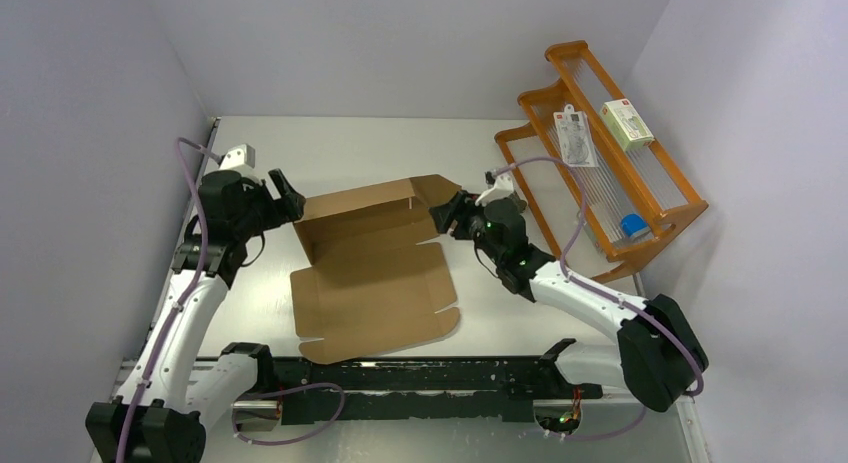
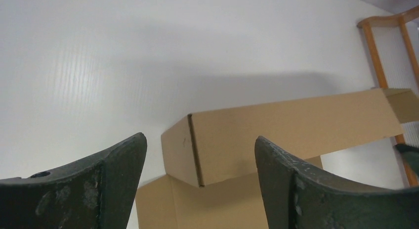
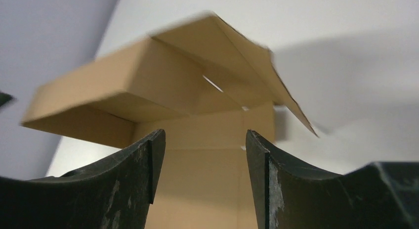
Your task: Fold the paper box
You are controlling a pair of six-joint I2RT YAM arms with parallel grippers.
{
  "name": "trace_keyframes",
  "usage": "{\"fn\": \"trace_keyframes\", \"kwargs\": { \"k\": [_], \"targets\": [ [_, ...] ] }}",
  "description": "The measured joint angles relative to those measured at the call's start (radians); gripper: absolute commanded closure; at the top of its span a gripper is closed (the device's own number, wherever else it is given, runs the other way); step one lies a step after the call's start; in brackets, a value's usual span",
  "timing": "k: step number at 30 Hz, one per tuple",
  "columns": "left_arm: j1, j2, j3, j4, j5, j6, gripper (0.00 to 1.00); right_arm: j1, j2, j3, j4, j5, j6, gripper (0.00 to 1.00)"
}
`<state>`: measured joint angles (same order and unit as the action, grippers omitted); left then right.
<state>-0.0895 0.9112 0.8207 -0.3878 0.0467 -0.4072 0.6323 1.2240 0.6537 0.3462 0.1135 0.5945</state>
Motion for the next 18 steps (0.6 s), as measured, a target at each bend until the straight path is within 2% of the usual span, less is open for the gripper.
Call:
{"fn": "trace_keyframes", "kwargs": {
  "k": [7,18],
  "targets": [
    [0.0,0.048,0.055,-0.003,0.004,0.041,0.14,-0.003,0.099,-0.186,0.181,0.034,0.057,0.34],
    [0.0,0.105,0.034,-0.001,0.066,0.069,0.15,0.017,0.387,-0.198,0.472,0.085,0.14,0.37]
  ]
}}
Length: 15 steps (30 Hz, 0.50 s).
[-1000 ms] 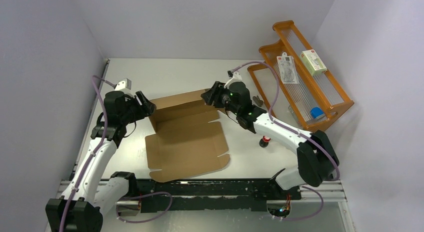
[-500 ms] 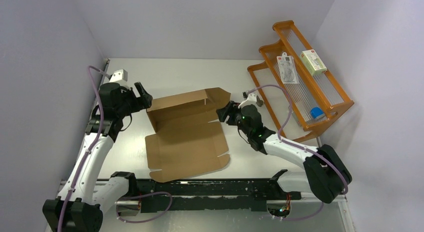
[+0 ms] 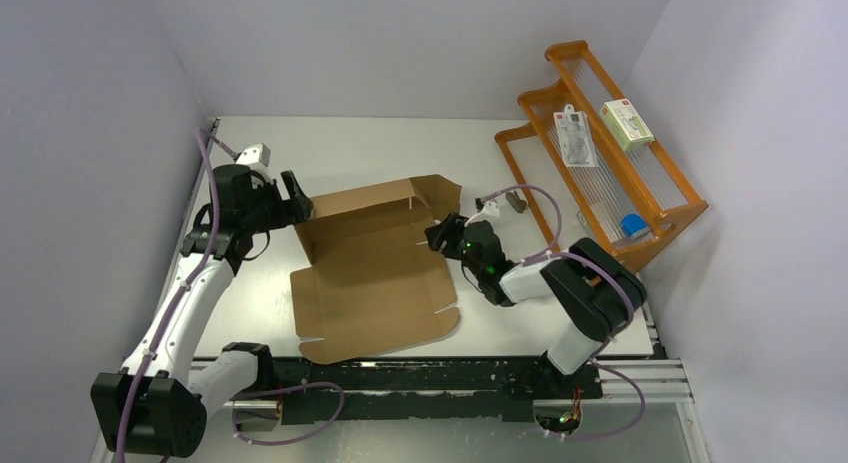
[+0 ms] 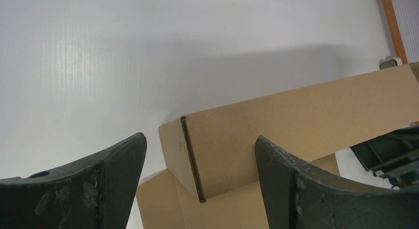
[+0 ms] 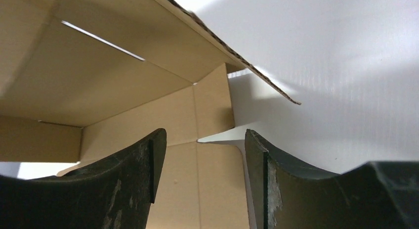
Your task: Fold the paper box
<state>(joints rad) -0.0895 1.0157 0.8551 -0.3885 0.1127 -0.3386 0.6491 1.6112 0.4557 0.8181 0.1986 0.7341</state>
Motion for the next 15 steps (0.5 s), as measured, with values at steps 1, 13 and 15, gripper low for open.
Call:
{"fn": "trace_keyframes", "kwargs": {
  "k": [1,13,15],
  "targets": [
    [0.0,0.002,-0.002,-0.001,0.005,0.003,0.15,0.005,0.029,0.005,0.015,0.009,0.004,0.37],
    [0.027,0.024,-0.013,0.006,0.095,0.03,0.19,0.035,0.186,0.072,0.116,0.072,-0.022,0.5],
    [0.032,0.027,-0.013,0.007,0.111,0.033,0.19,0.035,0.19,0.084,0.121,0.071,-0.039,0.56]
  ]
}}
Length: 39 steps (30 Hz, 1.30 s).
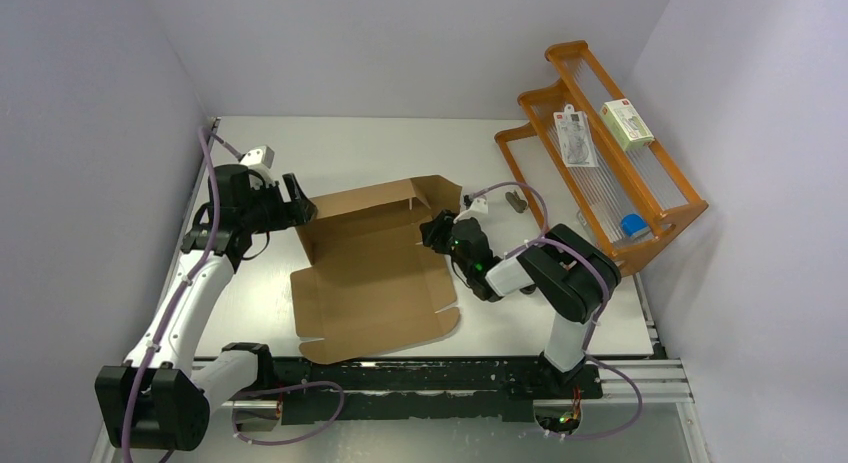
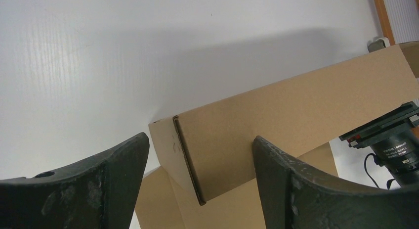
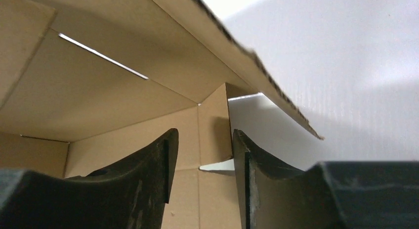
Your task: Fold the paper box
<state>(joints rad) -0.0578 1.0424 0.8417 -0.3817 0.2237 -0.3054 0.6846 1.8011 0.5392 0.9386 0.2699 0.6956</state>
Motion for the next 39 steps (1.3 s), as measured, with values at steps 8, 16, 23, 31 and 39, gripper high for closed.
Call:
{"fn": "trace_keyframes", "kwargs": {
  "k": [8,16,23,31,39],
  "targets": [
    [0.009,0.011,0.0,0.007,0.043,0.005,0.21,0.011,0.0,0.01,0.027,-0.016,-0.078,0.72],
    [0.013,0.016,-0.003,0.016,0.062,0.006,0.22,0.098,0.005,0.009,0.103,-0.019,-0.268,0.75],
    [0.018,0.017,-0.004,0.017,0.069,0.006,0.22,0.156,0.03,0.011,0.157,-0.001,-0.442,0.73],
    [0.034,0.015,-0.005,0.018,0.069,0.006,0.22,0.159,-0.041,0.006,0.094,0.005,-0.51,0.6],
    [0.063,0.014,-0.005,0.019,0.078,0.006,0.22,0.158,-0.338,-0.006,-0.126,0.039,-0.546,0.5]
  ]
}}
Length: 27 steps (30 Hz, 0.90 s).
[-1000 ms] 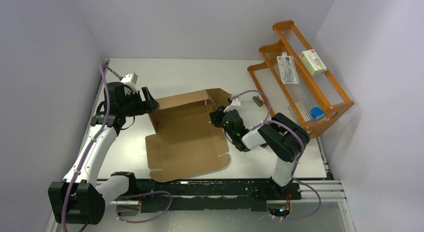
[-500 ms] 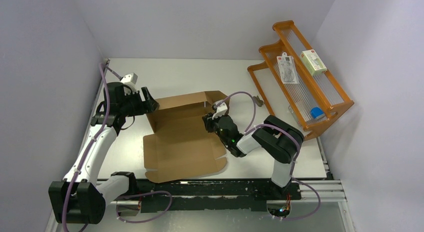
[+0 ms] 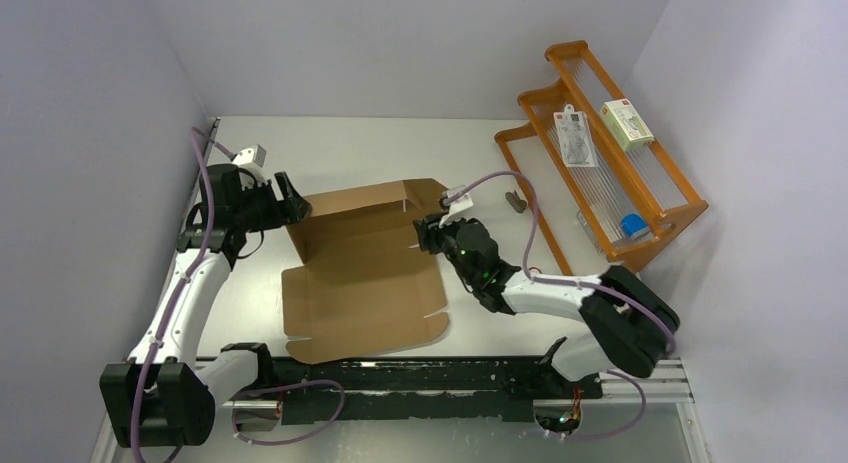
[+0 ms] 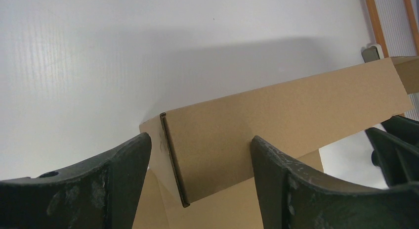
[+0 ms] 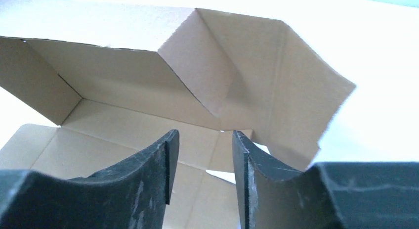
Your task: Fold the paper box
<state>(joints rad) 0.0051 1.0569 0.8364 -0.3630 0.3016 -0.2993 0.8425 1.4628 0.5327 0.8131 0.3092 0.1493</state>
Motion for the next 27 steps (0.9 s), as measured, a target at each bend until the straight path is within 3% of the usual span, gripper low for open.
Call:
{"fn": "trace_keyframes", "kwargs": {
  "k": [5,12,27],
  "targets": [
    [0.015,0.002,0.0,0.0,0.008,0.0,0.21,-0.059,-0.135,0.005,-0.174,0.0,-0.016,0.46],
    [0.019,0.006,0.0,0.0,0.021,0.001,0.21,-0.181,-0.22,0.039,-0.299,-0.039,-0.061,0.29],
    [0.027,0.016,0.0,0.003,0.046,0.008,0.21,-0.312,0.035,0.397,-0.496,-0.37,-0.294,0.28]
  ]
}}
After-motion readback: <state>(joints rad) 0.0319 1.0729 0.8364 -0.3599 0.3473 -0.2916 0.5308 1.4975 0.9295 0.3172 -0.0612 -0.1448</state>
